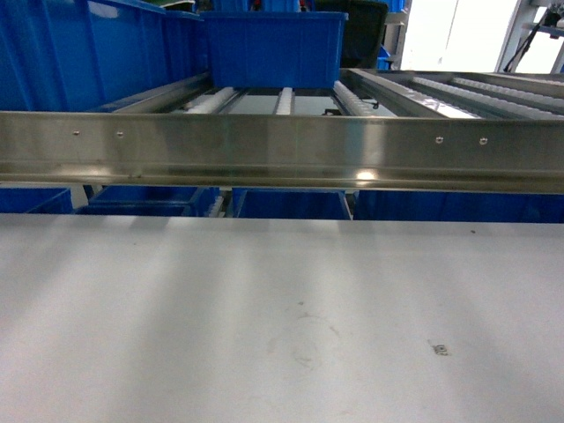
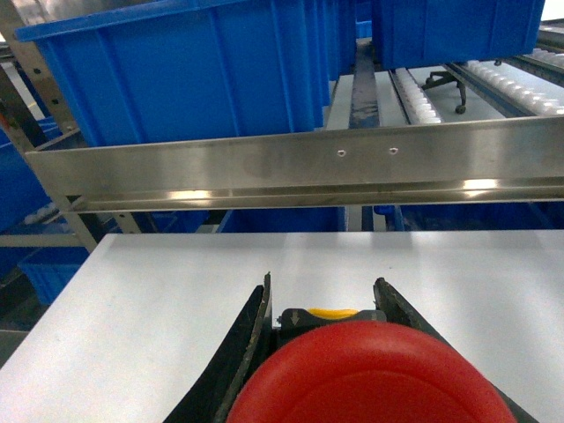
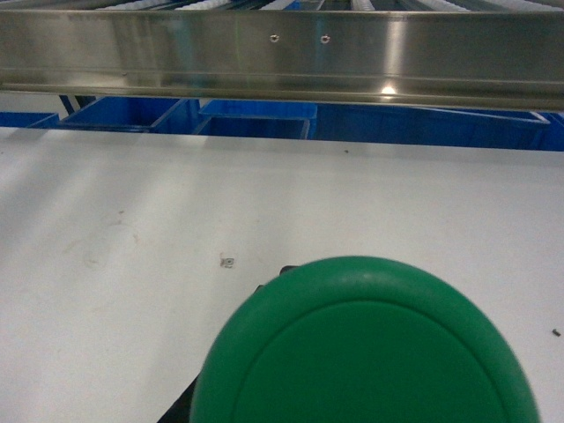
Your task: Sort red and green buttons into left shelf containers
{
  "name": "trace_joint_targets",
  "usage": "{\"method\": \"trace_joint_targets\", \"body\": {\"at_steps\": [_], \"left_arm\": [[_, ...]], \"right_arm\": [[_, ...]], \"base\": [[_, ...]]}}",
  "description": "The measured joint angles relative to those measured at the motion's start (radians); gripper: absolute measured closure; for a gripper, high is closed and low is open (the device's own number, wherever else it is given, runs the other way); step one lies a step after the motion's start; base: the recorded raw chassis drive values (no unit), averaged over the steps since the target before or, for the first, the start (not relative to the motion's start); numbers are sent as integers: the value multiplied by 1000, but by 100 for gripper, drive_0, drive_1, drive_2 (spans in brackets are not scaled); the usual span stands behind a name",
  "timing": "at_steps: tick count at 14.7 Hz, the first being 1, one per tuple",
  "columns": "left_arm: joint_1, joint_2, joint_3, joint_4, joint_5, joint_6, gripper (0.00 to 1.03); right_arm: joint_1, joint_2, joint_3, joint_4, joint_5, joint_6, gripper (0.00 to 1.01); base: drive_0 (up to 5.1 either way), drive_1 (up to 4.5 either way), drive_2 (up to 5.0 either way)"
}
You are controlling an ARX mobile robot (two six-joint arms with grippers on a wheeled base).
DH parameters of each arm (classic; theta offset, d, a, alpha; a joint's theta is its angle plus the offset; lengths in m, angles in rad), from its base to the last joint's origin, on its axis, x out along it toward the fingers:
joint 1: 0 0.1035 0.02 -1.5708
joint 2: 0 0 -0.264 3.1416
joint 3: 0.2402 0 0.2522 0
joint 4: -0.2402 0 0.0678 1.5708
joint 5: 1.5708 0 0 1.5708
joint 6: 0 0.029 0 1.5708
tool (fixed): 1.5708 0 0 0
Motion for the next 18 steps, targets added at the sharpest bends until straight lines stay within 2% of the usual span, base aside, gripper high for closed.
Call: {"method": "trace_joint_targets", "body": {"at_steps": [4, 18], "left_arm": [[0, 0, 0, 2, 0, 0, 76], [0, 0, 0, -1, -1, 0, 76]], "right_arm": [[0, 0, 0, 0, 0, 0, 75], [0, 0, 0, 0, -2, 0, 75]], "base": [[0, 0, 0], [-490, 120, 346]]}}
